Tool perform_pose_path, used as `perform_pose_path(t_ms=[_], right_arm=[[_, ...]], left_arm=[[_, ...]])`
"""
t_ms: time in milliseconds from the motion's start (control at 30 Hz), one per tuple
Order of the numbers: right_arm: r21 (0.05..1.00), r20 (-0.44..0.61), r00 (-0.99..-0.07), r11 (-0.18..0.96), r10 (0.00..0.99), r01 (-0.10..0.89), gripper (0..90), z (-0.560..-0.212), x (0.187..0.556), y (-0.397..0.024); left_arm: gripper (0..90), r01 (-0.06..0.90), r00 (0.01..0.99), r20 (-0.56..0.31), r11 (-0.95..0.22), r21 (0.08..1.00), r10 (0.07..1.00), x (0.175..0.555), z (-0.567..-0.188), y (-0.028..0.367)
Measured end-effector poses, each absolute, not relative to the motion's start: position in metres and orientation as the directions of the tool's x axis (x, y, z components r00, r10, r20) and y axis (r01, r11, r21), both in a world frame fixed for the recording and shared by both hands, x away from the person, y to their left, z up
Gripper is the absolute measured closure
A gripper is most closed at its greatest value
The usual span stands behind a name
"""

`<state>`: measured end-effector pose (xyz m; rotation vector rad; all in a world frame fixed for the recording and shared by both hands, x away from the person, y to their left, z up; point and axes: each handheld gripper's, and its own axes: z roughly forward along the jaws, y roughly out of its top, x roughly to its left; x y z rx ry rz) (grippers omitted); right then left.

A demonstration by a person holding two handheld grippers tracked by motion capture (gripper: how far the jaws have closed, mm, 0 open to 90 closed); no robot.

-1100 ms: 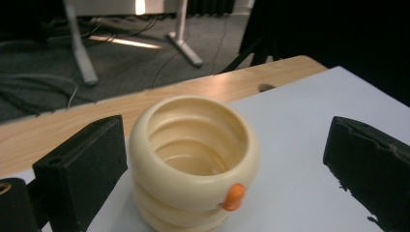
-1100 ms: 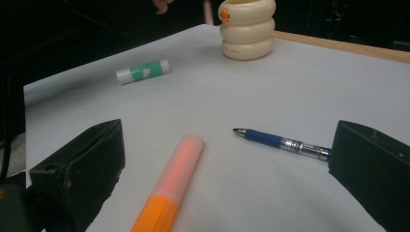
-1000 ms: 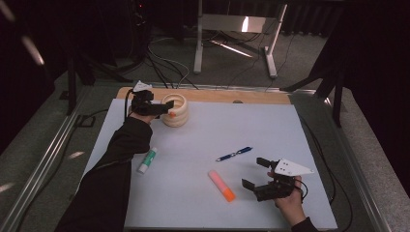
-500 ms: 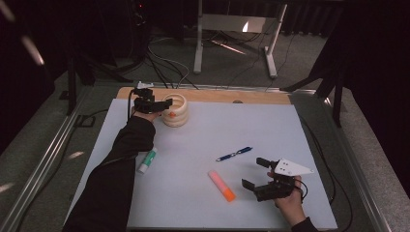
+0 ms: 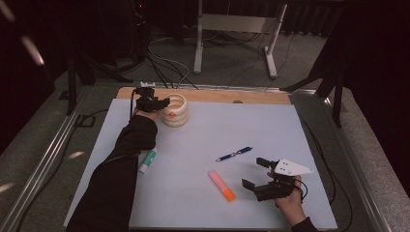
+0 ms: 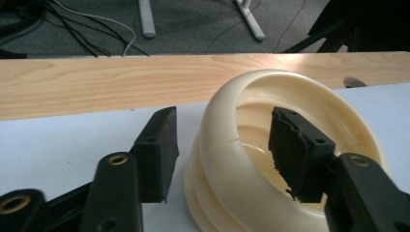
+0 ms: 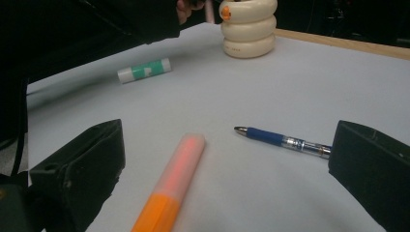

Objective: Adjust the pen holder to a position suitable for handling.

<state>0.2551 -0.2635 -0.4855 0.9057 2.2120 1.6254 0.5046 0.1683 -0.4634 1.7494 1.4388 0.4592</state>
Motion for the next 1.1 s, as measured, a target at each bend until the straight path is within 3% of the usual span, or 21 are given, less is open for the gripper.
perform_pose_path(t_ms=[600, 1100], right_arm=[[0.924, 0.157, -0.774, 0.186, 0.614, 0.335, 0.0, -0.486, 0.256, -0.264], [0.925, 0.153, -0.773, 0.186, 0.616, 0.331, 0.0, -0.485, 0.255, -0.264]], left_arm=[[73.3, 0.704, 0.218, -0.161, -0.041, 0.709, 0.963, 0.511, -0.461, 0.156], [75.7, 0.696, 0.282, -0.154, -0.091, 0.712, 0.947, 0.498, -0.448, 0.139]])
